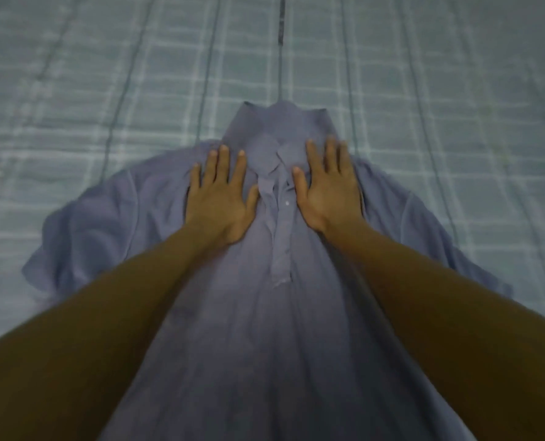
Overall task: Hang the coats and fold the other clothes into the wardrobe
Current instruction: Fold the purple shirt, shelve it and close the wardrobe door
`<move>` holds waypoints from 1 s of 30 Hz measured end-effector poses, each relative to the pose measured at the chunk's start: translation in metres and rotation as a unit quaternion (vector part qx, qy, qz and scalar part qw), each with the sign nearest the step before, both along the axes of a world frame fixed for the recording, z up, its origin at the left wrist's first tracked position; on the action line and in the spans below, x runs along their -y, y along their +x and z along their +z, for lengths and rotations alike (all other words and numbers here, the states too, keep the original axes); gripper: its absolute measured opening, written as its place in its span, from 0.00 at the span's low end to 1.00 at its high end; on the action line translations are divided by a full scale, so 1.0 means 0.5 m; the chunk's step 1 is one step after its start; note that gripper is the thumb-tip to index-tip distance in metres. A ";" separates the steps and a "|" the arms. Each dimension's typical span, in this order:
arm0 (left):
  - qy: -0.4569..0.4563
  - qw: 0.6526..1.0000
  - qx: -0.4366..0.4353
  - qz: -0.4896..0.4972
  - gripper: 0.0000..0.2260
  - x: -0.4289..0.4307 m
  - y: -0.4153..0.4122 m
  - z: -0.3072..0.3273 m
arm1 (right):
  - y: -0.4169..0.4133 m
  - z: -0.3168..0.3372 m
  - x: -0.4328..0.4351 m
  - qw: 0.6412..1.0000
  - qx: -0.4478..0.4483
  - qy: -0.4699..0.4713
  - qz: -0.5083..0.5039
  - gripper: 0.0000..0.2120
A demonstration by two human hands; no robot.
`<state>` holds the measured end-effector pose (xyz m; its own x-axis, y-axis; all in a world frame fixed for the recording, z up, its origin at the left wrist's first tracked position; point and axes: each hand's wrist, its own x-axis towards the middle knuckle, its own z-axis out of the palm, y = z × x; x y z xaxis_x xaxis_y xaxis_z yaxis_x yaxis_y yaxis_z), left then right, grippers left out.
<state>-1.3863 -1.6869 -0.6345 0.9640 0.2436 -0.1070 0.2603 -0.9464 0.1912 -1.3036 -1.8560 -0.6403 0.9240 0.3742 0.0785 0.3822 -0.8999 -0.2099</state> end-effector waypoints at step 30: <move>0.008 0.978 -0.026 -0.209 0.24 0.100 -1.057 0.097 | -0.977 0.105 0.577 0.980 -0.162 -0.099 0.060 0.38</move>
